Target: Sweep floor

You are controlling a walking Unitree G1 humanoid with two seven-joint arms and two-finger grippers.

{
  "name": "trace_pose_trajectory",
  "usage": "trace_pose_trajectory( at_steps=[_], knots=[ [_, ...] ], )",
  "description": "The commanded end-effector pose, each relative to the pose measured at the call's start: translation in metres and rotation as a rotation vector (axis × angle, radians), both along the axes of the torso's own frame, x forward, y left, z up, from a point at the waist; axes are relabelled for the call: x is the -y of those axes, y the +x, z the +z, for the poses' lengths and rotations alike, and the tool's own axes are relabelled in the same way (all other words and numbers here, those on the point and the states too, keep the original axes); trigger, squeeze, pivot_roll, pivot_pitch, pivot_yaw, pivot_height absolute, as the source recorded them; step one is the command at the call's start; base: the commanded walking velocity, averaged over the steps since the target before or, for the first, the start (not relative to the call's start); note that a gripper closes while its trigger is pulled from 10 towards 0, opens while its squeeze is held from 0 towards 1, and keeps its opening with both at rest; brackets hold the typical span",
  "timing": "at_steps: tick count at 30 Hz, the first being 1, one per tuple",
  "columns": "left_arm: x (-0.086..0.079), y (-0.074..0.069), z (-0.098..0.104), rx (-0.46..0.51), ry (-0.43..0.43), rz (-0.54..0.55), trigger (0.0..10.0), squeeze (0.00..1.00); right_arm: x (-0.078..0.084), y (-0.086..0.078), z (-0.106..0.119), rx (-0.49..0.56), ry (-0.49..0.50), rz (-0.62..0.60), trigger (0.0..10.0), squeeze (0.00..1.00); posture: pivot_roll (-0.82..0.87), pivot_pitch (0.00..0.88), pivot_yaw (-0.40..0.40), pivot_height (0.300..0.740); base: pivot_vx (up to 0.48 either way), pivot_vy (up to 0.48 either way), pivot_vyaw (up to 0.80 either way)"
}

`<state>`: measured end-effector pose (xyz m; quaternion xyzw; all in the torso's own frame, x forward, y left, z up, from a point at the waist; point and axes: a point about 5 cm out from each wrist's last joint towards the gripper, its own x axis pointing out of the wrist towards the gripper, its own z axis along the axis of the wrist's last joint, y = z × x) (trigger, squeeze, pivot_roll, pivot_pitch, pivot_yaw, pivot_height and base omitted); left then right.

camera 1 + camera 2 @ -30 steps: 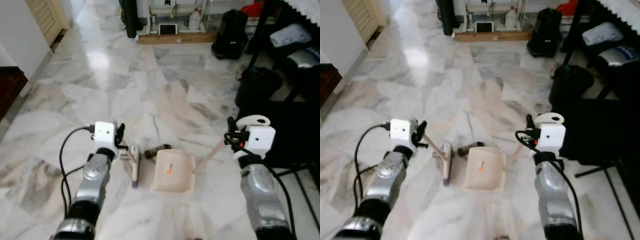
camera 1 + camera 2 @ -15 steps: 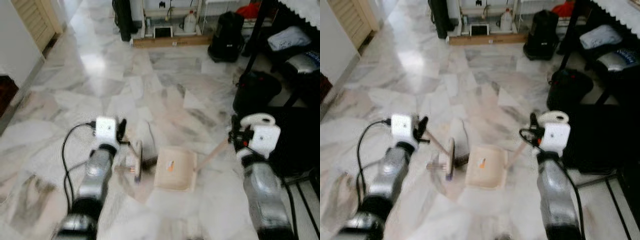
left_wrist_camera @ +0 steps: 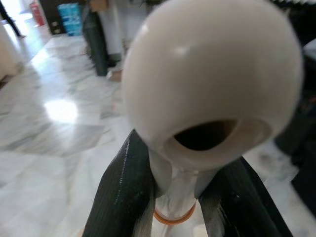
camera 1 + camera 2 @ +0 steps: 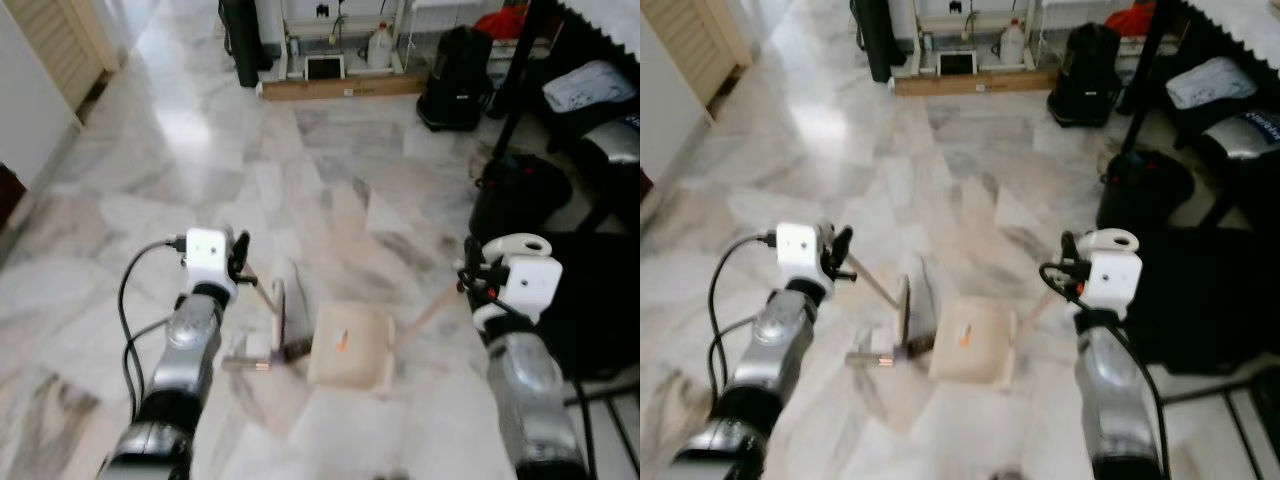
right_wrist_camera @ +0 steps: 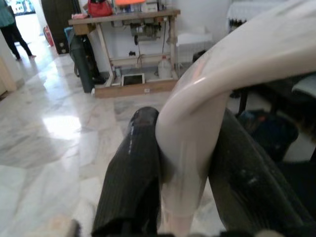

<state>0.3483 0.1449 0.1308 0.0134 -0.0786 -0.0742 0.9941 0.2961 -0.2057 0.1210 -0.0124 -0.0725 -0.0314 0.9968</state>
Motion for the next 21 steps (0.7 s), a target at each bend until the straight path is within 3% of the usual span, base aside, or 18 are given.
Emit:
trace_pose_trajectory(
  at_steps=[1,16,21],
  knots=[
    [-0.0026,0.0007,0.0149,0.076,-0.002,0.000,10.0,0.00,-0.0008,0.0004,0.0121,0.061,-0.004,0.002,10.0,0.00,0.00,0.112,0.046,0.740,0.000,0.000,0.00],
    [0.0020,-0.0006,0.0148,0.084,-0.015,-0.018,10.0,0.00,-0.0016,-0.0009,0.0110,0.055,-0.012,0.015,10.0,0.00,-0.01,0.090,0.043,0.740,0.000,0.000,0.00],
    [0.0013,-0.0007,0.0150,0.084,-0.014,-0.013,10.0,0.00,-0.0018,-0.0006,0.0119,0.058,-0.009,0.018,10.0,0.00,-0.01,0.097,0.041,0.740,0.244,0.000,0.00]
  ],
)
